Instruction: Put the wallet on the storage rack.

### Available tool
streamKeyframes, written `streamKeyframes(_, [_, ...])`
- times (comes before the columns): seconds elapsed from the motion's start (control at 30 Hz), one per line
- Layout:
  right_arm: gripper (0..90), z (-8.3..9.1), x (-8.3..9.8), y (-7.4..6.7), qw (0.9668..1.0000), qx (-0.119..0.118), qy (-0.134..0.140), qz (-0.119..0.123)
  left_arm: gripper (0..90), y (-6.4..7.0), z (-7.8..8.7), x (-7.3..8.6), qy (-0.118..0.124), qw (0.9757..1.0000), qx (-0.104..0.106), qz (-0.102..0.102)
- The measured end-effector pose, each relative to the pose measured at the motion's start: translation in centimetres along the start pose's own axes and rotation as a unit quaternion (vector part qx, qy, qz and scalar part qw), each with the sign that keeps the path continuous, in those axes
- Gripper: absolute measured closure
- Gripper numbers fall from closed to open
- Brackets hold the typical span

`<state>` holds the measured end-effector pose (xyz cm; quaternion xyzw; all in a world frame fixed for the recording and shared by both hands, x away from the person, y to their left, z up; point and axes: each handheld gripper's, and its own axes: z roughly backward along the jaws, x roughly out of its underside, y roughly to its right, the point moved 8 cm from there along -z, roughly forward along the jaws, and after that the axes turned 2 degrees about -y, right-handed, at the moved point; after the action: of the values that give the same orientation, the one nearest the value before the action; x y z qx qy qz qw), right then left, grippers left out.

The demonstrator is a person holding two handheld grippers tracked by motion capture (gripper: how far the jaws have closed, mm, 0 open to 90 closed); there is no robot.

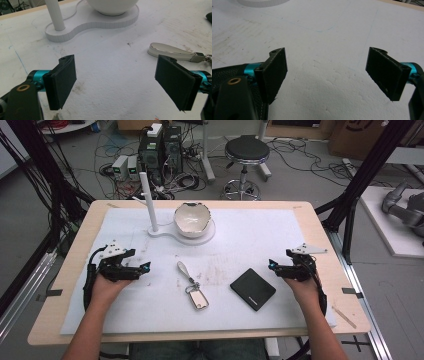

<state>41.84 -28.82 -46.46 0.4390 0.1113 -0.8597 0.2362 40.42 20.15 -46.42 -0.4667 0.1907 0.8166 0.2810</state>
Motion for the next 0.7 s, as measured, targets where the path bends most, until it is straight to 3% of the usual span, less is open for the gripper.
streamKeyframes(0.33, [17.6, 0.2, 0.2, 0.1, 1.0, 0.003, -0.004, -0.004, 17.4, 0.3, -0.2, -0.4, 0.008, 0.9999, 0.009, 0.006])
streamKeyframes(0.5, [17.6, 0.2, 0.3, 0.5, 0.9999, 0.002, -0.003, -0.01, 17.4, 1.3, -0.8, -0.7, 0.01, 0.9995, 0.027, 0.01])
streamKeyframes(0.7, [17.6, 0.0, 0.5, 0.7, 0.9998, 0.001, -0.012, -0.015, 17.4, 3.0, -1.8, -1.4, 0.011, 0.9988, 0.048, 0.0])
